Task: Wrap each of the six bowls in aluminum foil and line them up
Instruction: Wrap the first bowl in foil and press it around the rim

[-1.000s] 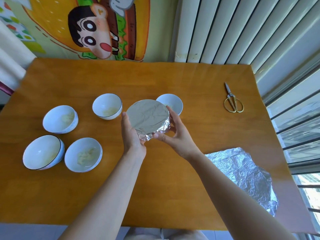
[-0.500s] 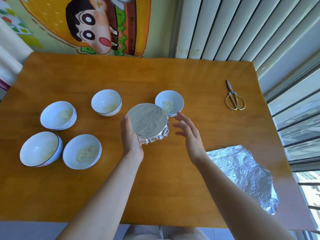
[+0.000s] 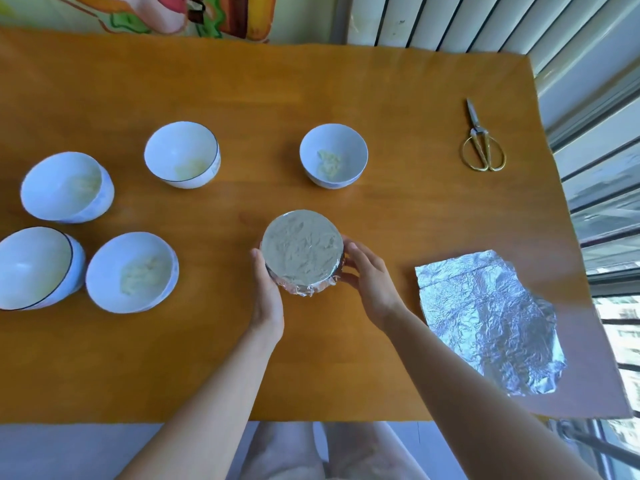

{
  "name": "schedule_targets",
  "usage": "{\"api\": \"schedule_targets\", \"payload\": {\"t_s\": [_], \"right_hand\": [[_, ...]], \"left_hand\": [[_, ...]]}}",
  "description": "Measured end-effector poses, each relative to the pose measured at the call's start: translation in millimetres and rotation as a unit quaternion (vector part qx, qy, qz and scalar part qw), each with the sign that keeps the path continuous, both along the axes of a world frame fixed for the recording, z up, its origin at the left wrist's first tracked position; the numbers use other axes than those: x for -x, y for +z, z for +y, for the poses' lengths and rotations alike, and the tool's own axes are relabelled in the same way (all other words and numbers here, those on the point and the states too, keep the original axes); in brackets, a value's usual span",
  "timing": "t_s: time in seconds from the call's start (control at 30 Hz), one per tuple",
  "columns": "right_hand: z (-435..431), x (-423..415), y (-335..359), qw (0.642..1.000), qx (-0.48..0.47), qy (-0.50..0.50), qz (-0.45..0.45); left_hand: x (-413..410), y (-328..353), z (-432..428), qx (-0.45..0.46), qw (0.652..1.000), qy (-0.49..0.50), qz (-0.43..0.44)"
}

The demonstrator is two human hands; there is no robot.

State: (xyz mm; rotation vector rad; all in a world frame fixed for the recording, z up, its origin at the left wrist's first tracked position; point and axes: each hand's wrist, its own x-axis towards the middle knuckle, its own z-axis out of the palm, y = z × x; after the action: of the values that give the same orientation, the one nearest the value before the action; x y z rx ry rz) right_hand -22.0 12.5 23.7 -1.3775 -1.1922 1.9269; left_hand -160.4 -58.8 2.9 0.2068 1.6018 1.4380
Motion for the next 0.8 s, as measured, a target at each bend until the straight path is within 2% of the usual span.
{"api": "schedule_targets", "payload": {"t_s": [0.3, 0.37, 0.53, 0.6, 0.7, 0.8], "right_hand": [[-2.9, -16.8, -19.7, 1.0, -0.001, 0.024, 0.013], [-0.3, -20.2, -20.6, 0.998, -0.011, 0.056, 0.014], [5.2, -34.1, -29.6, 0.98, -0.07, 0.182, -0.028], [8.2, -35.5, -34.3, 0.967, -0.115, 0.218, -0.062], [11.2, -33.0, -39.2, 0.952, -0.2, 0.215, -0.09], [10.3, -31.4, -43.3, 0.947, -0.225, 0.211, -0.093]], "left_hand": [[-4.7, -28.1, -19.6, 0.017, 0.989, -0.084, 0.122], [-2.1, -26.9, -26.2, 0.031, 0.973, -0.137, 0.181], [11.9, -30.9, -38.0, 0.057, 0.905, -0.261, 0.332], [15.7, -32.7, -35.5, 0.07, 0.888, -0.261, 0.373], [18.0, -35.4, -32.3, 0.077, 0.876, -0.258, 0.399], [17.6, -39.9, -32.9, 0.078, 0.87, -0.255, 0.415]]}}
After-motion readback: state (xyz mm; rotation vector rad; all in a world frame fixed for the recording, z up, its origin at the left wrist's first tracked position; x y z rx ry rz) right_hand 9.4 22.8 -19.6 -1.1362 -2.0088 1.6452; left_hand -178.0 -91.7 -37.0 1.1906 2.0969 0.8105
